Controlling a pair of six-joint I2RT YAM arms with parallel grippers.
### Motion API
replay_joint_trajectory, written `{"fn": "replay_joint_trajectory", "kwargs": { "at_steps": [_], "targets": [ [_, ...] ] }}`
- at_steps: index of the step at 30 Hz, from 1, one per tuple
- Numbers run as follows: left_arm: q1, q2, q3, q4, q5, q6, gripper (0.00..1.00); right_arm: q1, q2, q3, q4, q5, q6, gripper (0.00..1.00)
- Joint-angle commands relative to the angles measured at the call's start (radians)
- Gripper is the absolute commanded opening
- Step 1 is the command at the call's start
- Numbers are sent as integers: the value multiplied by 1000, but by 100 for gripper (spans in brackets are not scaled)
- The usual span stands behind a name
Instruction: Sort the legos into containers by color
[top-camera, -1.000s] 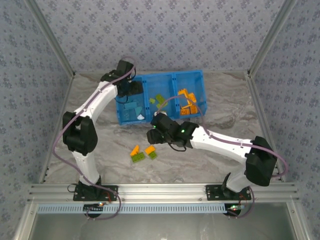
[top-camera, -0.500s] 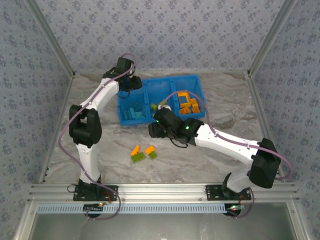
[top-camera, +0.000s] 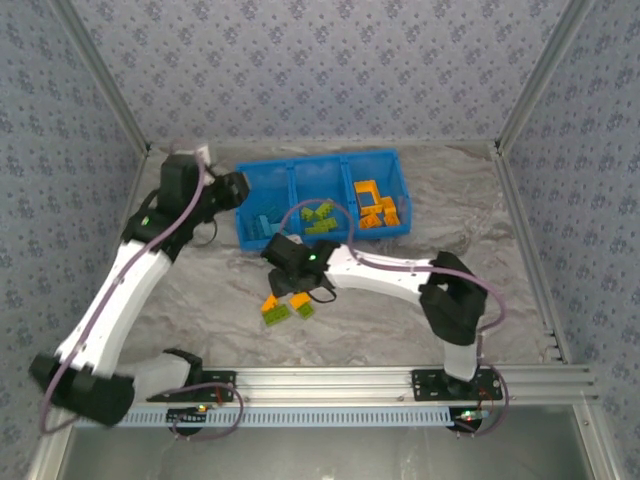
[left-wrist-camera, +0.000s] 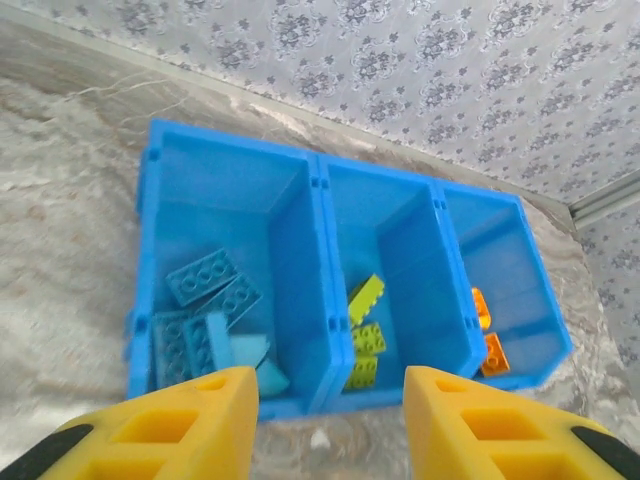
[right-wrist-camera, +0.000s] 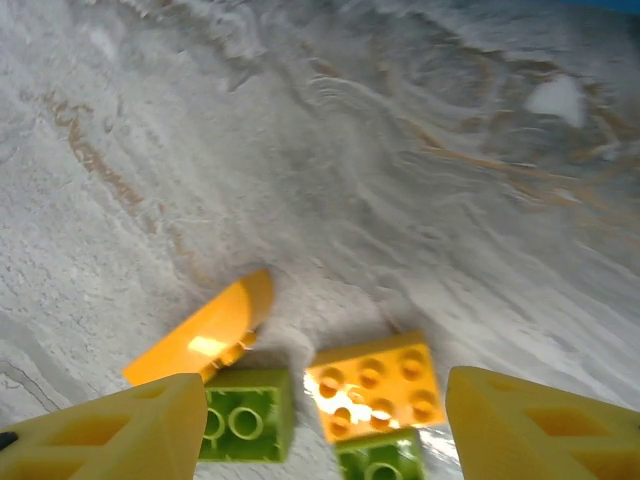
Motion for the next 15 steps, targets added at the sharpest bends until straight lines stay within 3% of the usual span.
{"fn": "replay_joint_trajectory", "kwargs": {
  "at_steps": [1, 6, 15],
  "targets": [
    [-7, -187, -92, -116, -31, -36, 43, -9, 59, 109, -137, -96, 23, 66],
    [-10, -398, -163, -284, -9, -41, 43, 8, 142, 200, -199, -127, 216, 61],
    [-12, -624, -281, -340, 76, -71, 44, 19, 231, 234, -127, -193, 415, 59]
  ]
}}
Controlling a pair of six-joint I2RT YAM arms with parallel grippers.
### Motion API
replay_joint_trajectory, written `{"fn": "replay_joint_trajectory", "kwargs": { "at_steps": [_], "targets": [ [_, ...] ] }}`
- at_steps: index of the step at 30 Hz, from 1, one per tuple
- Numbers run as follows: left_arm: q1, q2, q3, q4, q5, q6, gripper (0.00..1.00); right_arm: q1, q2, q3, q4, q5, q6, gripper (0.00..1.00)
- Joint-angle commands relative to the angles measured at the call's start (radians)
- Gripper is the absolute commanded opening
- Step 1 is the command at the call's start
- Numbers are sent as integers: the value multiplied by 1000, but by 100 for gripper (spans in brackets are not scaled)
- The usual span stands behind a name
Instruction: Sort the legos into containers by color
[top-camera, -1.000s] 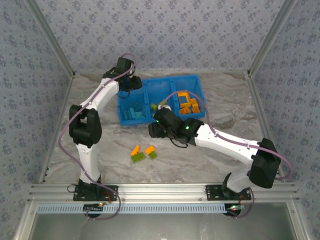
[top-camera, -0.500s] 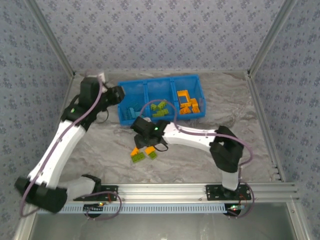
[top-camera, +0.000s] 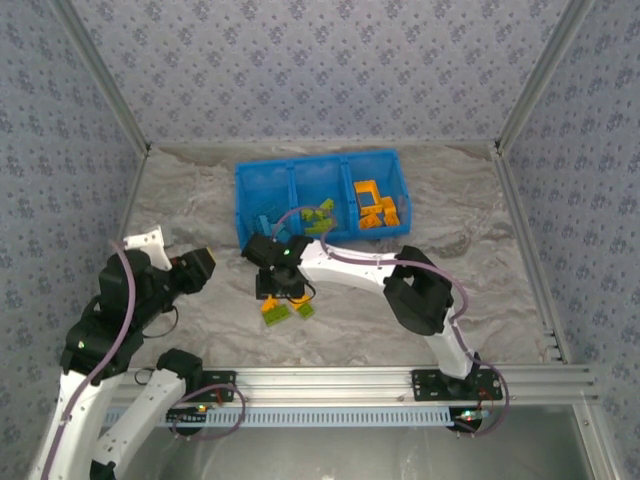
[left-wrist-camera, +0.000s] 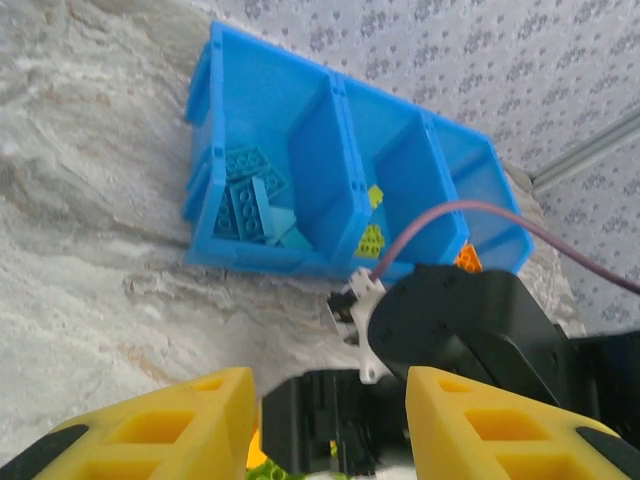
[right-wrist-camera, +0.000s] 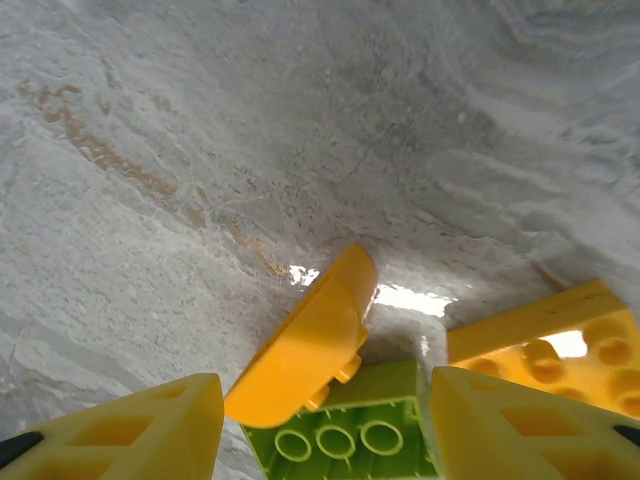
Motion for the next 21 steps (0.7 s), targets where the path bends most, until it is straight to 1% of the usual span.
{"fn": "replay_joint_trajectory", "kwargs": {
  "at_steps": [1, 5, 9, 11, 15, 17, 21],
  "targets": [
    [-7, -40, -28, -46, 46, -19, 44, 7, 42, 43, -15, -28, 104, 59],
    [-7, -49, -27, -63, 55, -26, 44, 6, 68, 58, -16, -47, 130, 59],
    [-7, -45, -21, -56, 57, -25, 44, 3, 81, 61, 0, -55, 143, 53],
    [-7, -41, -24, -51, 65, -27, 44, 2, 88, 63, 6, -61, 152, 48],
    [-7, -41, -32, -40, 73, -35, 43, 0, 106, 69, 8, -64, 160, 45],
    [-7, -42, -33, -39, 78, -35, 43, -2, 111, 71, 9, -61, 160, 41],
    [-7, -47, -37, -40, 86, -35, 42, -5, 108, 79, 4, -40, 156, 28]
  ]
}}
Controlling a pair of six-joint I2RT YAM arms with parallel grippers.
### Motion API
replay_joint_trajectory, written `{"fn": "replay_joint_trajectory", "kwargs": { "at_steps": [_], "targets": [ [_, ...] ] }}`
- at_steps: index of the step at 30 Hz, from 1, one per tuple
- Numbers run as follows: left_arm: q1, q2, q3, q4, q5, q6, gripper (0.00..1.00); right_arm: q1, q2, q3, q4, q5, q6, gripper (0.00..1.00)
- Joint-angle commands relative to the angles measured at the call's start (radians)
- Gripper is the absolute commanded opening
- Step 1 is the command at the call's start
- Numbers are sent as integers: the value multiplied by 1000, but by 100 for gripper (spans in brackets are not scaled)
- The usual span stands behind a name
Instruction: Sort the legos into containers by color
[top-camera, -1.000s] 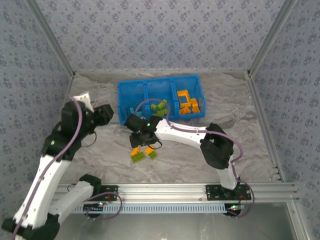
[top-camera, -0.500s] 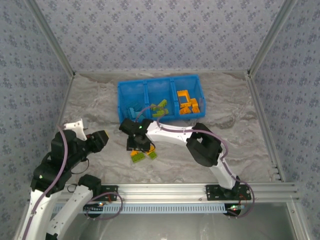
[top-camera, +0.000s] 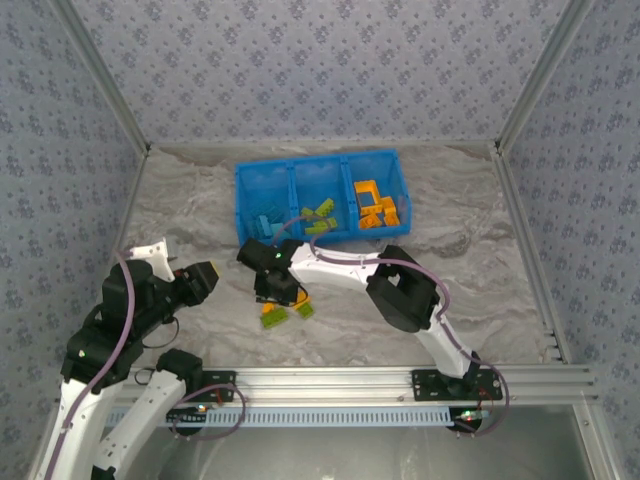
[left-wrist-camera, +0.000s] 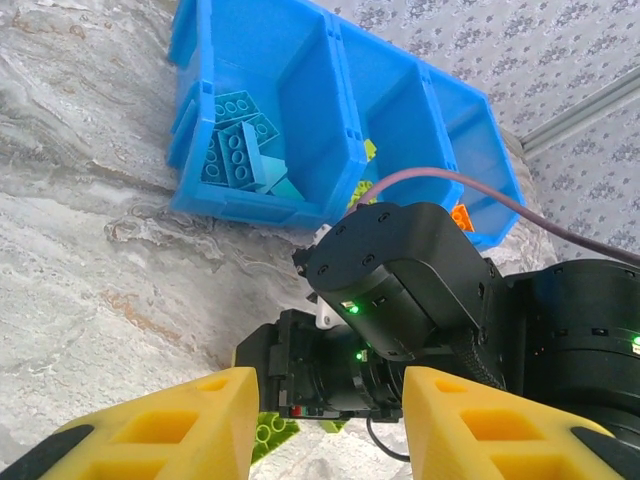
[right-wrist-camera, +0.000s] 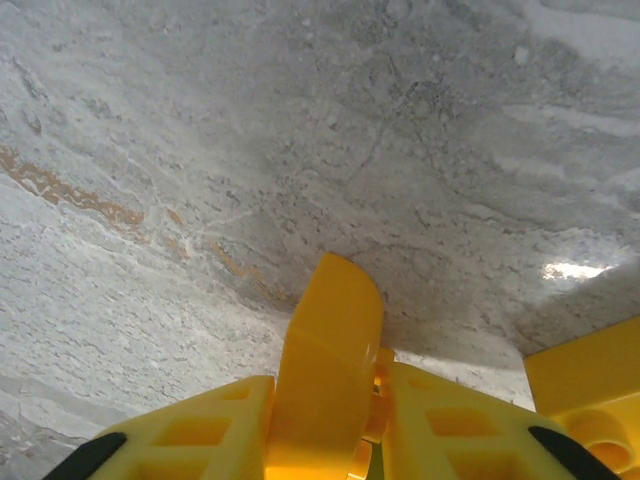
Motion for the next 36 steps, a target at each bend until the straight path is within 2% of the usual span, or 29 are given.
{"fn": "replay_joint_trajectory", "kwargs": {
  "at_steps": [1, 3, 7, 16, 20, 25, 28, 31, 36],
  "targets": [
    [-6, -8, -4, 7, 28, -7, 42, -3, 16, 42, -21, 29, 12, 26],
    [-6, -8, -7, 11, 33, -5, 42, 2, -8, 49, -38, 75, 8, 20],
    [-6, 8, -13, 43, 58, -15, 42, 3, -78, 50, -79, 173, -13, 16],
    [-20, 126, 14, 191, 105, -52, 42, -39, -310, -17, -192, 380, -96, 14],
    [-101, 214, 42, 311, 78, -74, 42, -115, -464, -110, -215, 466, -189, 13],
    [-302, 366, 110, 413, -51, -40, 42, -317, -613, -246, -153, 487, -395, 13],
    [-383, 458, 134, 479, -82, -30, 42, -442, -614, -270, -101, 453, -503, 12],
    [-426, 514, 146, 529, -92, -34, 42, -534, -536, -215, -105, 461, -611, 12],
    [-453, 558, 161, 551, -90, -39, 42, -614, -365, -72, -135, 503, -706, 10]
  ]
}}
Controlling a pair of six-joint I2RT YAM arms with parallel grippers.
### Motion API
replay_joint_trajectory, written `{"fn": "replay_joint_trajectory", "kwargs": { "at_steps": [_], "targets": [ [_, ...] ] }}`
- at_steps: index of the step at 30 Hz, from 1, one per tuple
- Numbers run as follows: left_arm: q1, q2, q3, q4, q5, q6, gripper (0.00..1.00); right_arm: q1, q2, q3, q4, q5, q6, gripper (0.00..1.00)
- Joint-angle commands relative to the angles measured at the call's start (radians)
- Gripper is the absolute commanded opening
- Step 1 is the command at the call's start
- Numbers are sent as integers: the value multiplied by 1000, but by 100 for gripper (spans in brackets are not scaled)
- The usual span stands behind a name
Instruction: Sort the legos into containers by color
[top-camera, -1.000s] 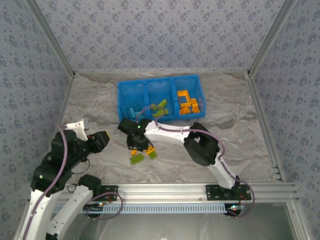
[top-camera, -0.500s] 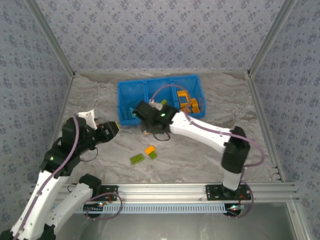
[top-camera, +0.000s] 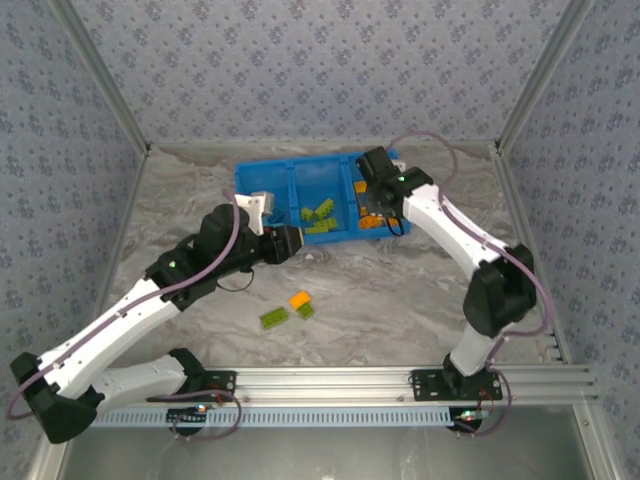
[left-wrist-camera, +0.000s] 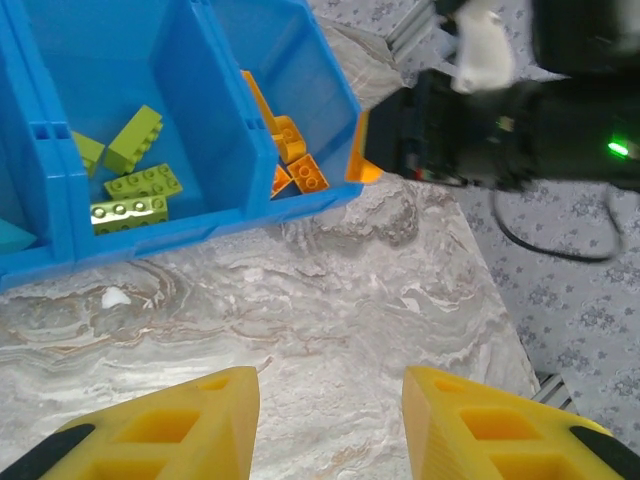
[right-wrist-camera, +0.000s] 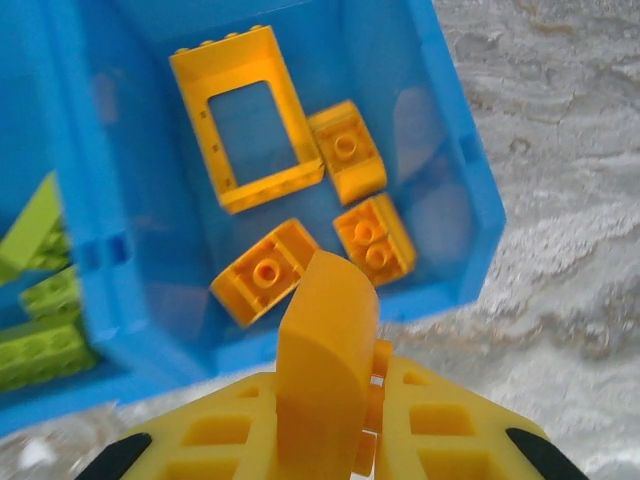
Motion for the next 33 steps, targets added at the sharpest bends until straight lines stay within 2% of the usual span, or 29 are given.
{"fn": "replay_joint_trajectory", "kwargs": {
  "at_steps": [1, 9, 16, 26, 33],
  "targets": [
    [-8, 16, 52, 63, -21, 15, 42, -30, 96, 96, -12, 65, -130, 10],
    [-7, 136, 131, 61, -38, 65, 42, -86, 372, 313, 62, 110, -285, 10],
    [-7, 157, 123, 88, -53, 47, 42, -125, 594, 568, -13, 176, -332, 10],
    [3, 158, 139, 61, -58, 57, 41, -137, 619, 599, 2, 114, -326, 37],
    [-7, 180, 191, 107, -36, 80, 41, -129, 563, 599, -7, 98, -317, 43]
  ]
}}
